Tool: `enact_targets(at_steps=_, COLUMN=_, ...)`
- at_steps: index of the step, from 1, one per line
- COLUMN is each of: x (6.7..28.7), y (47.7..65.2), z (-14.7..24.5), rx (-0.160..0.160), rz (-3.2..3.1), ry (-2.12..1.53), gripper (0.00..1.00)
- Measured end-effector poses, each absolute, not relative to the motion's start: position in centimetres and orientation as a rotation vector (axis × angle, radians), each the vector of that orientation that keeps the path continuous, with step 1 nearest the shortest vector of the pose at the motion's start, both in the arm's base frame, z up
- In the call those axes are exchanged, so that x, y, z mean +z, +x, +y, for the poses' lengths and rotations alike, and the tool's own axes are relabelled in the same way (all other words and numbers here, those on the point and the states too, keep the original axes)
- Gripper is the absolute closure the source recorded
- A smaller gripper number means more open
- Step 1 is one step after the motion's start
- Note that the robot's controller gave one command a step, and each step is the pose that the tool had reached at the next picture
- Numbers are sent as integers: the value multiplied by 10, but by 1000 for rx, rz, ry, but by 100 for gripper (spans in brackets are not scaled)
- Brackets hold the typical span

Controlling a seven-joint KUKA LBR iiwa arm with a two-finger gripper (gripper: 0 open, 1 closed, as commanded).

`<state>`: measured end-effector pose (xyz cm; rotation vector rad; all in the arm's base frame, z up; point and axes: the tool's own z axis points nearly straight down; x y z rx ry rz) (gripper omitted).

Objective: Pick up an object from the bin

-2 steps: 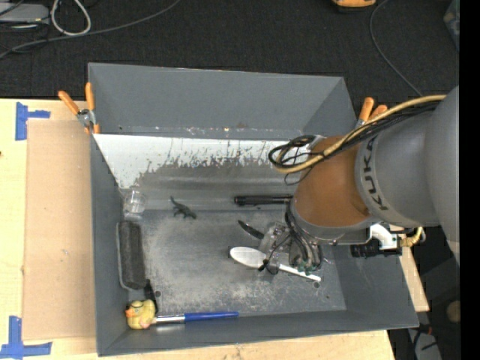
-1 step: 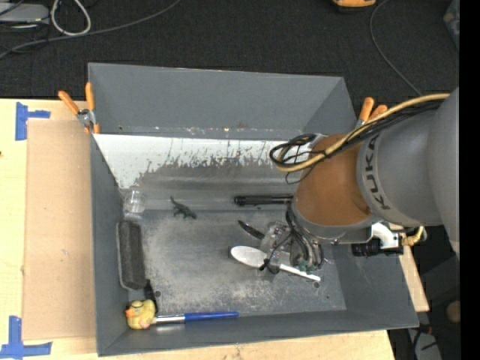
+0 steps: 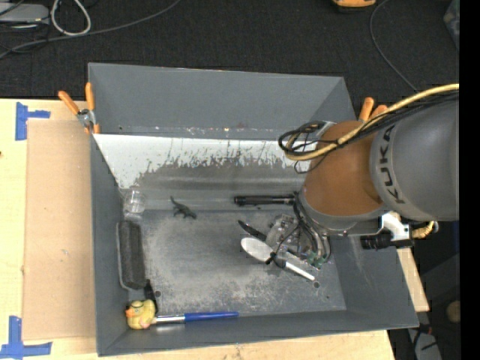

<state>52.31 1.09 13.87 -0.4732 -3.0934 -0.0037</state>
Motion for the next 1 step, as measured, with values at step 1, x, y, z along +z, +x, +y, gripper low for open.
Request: enact_targets(at_steps=1, x=168, y=522, z=11, rx=-4, rz=-3091, ry=-470, gripper=100)
